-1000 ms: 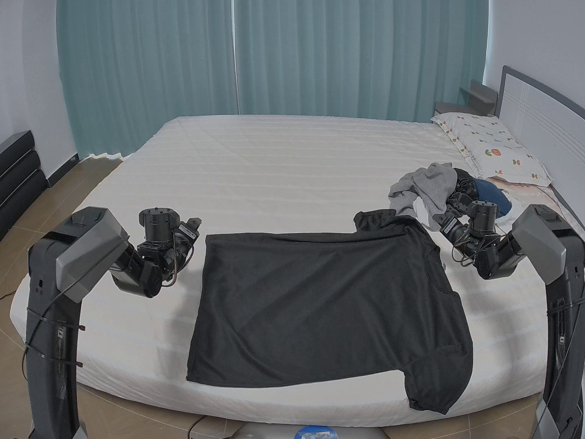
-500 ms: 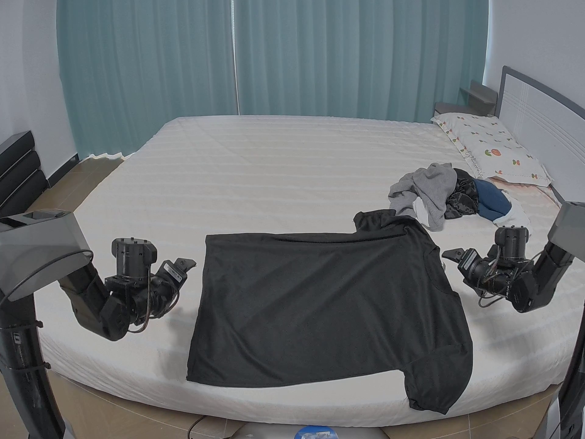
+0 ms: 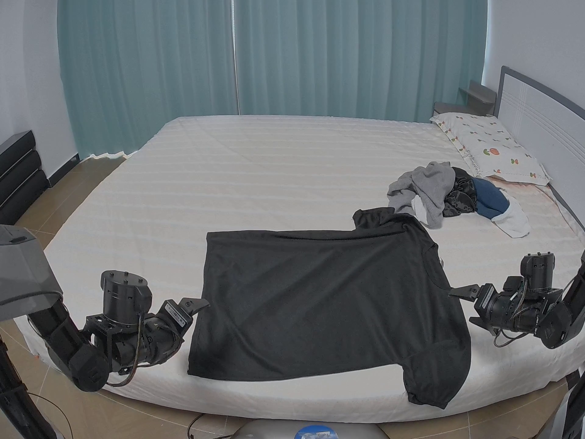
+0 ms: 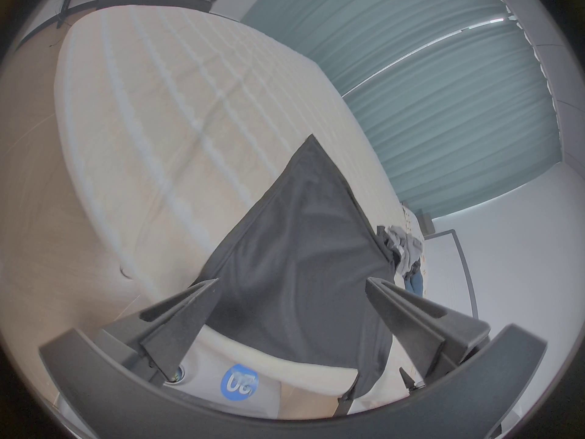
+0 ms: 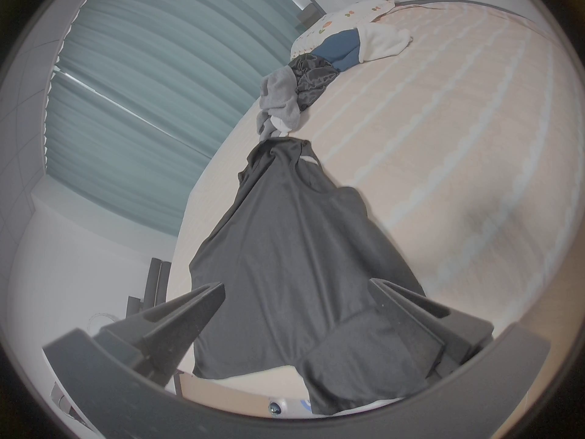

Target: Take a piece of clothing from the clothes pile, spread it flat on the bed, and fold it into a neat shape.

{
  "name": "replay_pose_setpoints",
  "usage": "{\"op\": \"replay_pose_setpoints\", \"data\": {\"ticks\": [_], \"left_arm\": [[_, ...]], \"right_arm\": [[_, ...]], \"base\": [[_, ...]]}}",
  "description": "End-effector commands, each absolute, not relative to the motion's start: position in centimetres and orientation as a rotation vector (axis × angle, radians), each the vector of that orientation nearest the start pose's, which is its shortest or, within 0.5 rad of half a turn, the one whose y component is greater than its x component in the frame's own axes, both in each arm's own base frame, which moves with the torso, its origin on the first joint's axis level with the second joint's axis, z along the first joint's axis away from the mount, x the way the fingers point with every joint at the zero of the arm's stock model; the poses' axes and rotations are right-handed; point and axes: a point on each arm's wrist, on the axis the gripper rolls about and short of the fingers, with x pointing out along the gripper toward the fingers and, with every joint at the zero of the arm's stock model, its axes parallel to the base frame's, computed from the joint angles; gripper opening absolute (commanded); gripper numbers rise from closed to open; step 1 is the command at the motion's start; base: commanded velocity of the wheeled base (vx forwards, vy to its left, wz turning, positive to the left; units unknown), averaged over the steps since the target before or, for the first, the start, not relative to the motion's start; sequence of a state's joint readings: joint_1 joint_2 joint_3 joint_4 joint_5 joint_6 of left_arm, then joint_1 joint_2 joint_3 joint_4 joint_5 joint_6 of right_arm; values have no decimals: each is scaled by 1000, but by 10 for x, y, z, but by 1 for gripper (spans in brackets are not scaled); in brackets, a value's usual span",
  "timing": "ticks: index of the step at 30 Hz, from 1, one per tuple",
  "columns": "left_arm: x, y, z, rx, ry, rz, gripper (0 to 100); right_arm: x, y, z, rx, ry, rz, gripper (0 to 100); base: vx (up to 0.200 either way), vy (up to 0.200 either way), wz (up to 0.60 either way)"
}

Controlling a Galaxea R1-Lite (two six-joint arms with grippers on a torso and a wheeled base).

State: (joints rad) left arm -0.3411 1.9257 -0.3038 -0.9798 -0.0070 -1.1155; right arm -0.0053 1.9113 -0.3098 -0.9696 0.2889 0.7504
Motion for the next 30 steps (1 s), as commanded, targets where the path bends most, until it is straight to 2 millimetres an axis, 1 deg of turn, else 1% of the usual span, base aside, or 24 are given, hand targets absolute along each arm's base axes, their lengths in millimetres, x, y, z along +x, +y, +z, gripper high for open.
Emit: {"op": "replay_pose_setpoints", "data": {"ticks": [1, 8, 13, 19, 28, 30], "left_arm": [[229, -85, 38, -951, 785, 47, 100], [223, -84, 38, -965, 829, 12, 100], [225, -85, 40, -1005, 826, 10, 100], [226, -86, 40, -1014, 827, 11, 100], [226, -87, 37, -1009, 836, 13, 100], [227, -87, 37, -1009, 837, 16, 100]], "right_arm": [[245, 7, 50, 809, 700, 37, 100], [242, 7, 49, 809, 709, 34, 100], [241, 12, 48, 800, 719, 50, 100], [240, 17, 45, 791, 743, 62, 100], [239, 18, 44, 790, 749, 64, 100], [238, 19, 43, 788, 757, 66, 100]], "base": [[-200, 0, 0], [0, 0, 0], [0, 0, 0], [0, -200, 0], [0, -200, 0], [0, 0, 0]]}}
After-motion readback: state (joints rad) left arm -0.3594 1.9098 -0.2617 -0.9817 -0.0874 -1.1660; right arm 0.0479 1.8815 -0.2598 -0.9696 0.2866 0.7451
